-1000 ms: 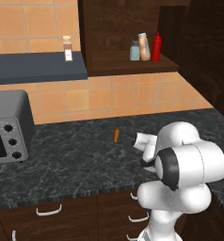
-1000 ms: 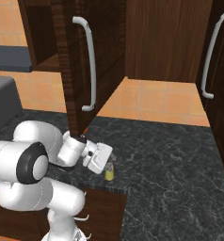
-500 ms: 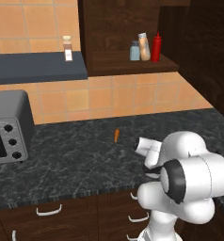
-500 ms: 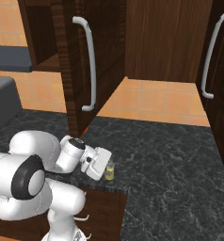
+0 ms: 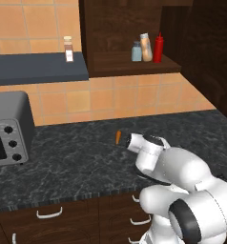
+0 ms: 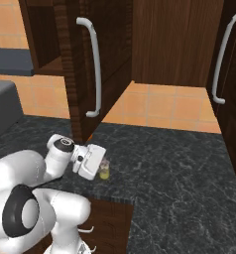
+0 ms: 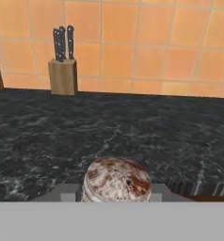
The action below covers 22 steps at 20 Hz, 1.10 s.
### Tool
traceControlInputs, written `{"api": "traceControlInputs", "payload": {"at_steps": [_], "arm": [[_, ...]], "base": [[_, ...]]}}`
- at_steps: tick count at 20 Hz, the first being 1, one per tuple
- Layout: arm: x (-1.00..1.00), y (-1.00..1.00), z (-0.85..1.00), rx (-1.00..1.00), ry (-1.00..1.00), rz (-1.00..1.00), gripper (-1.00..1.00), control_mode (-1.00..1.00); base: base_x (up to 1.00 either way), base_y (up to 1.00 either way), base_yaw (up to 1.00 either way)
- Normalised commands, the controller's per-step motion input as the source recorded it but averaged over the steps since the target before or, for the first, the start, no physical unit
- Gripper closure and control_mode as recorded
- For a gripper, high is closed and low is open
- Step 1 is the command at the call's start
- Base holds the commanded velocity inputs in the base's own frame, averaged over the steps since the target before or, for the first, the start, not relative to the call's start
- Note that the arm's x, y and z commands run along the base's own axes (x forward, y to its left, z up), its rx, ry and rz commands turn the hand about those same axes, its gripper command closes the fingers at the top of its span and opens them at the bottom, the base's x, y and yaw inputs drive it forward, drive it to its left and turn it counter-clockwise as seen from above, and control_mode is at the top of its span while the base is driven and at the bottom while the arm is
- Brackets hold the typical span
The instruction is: Put the shaker and condiment bottle from the counter next to their counterparts in the cabinet.
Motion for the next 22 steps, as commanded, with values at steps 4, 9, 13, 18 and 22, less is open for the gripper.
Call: {"api": "traceControlInputs", "payload": {"at_steps": [4,9,13,18,22], "arm": [[0.0,0.56,0.49,-0.05,-0.11,0.29,1.0,-1.0],[0.14,0.33,0.26,0.0,-0.07,0.44,1.0,-1.0],[0.27,0.18,0.22,0.0,-0.04,0.51,1.0,-1.0],[0.12,0.03,0.4,0.0,-0.08,0.48,1.0,-1.0],[0.0,0.11,0.55,-0.08,-0.12,0.35,1.0,-1.0]], "base": [[0.0,0.0,0.0],[0.0,0.0,0.0],[0.0,0.0,0.0],[0.0,0.0,0.0],[0.0,0.0,0.0]]}}
